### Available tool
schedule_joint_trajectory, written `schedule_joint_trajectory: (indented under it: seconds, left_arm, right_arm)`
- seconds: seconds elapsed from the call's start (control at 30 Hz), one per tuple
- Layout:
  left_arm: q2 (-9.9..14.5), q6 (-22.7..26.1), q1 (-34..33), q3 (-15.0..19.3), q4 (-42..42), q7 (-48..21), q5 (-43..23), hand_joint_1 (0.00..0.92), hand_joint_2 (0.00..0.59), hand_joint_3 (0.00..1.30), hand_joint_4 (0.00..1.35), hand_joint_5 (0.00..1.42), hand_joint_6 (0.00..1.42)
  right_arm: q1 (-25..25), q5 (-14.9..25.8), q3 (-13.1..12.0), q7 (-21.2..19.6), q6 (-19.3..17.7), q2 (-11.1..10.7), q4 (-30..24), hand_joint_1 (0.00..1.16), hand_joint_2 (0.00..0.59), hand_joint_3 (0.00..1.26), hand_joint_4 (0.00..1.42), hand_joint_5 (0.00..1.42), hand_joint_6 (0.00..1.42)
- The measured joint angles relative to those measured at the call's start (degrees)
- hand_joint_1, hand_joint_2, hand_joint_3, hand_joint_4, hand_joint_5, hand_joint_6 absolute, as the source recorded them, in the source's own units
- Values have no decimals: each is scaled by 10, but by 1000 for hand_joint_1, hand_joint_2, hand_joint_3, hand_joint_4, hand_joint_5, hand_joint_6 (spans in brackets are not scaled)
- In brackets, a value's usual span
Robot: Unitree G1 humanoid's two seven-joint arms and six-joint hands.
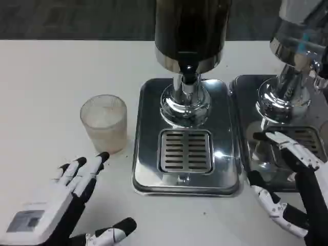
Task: Grasp the cup under the faucet to collect the drink, then remove the cup.
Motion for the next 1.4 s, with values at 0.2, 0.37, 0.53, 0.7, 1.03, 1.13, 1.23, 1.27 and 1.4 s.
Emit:
schedule_joint_trajectory:
  seconds: [0.2,0.37,0.53,0.7,1.03,1.13,1.23,1.27,1.4]
  left_arm:
    - [0,3,-1,-2,0,0,-1,0,129,0,0,0,0]
    - [0,3,-2,-2,0,0,-2,0,130,0,0,0,0]
    - [0,3,-2,-3,0,0,-3,0,128,0,0,0,0]
    - [0,-1,-2,0,2,1,-12,0,108,0,0,0,0]
    - [-5,-28,-23,22,29,28,-46,0,98,0,0,0,0]
    - [-5,-32,-31,26,35,28,-47,0,95,0,0,0,0]
    - [-5,-36,-37,33,42,28,-57,0,83,0,0,0,0]
    - [-6,-40,-43,38,51,30,-69,0,81,0,0,0,0]
    - [-10,-44,-57,45,69,41,-91,0,64,0,0,0,0]
  right_arm:
    - [-1,3,-1,1,0,-1,2,412,397,294,220,273,396]
    - [-3,4,-1,2,0,-1,3,411,397,294,220,273,398]
    - [-3,4,-1,3,0,-1,3,411,397,294,232,273,400]
    - [-4,8,-1,5,0,-1,3,411,397,294,233,273,400]
    - [-4,8,0,11,0,11,0,411,397,294,233,273,400]
    - [-1,7,0,11,0,15,-1,411,397,294,233,273,400]
    - [1,6,0,11,0,15,-1,411,397,294,233,273,400]
    - [1,6,0,11,0,15,-1,411,397,294,233,273,400]
    - [2,6,-1,11,0,15,-1,411,397,294,233,273,403]
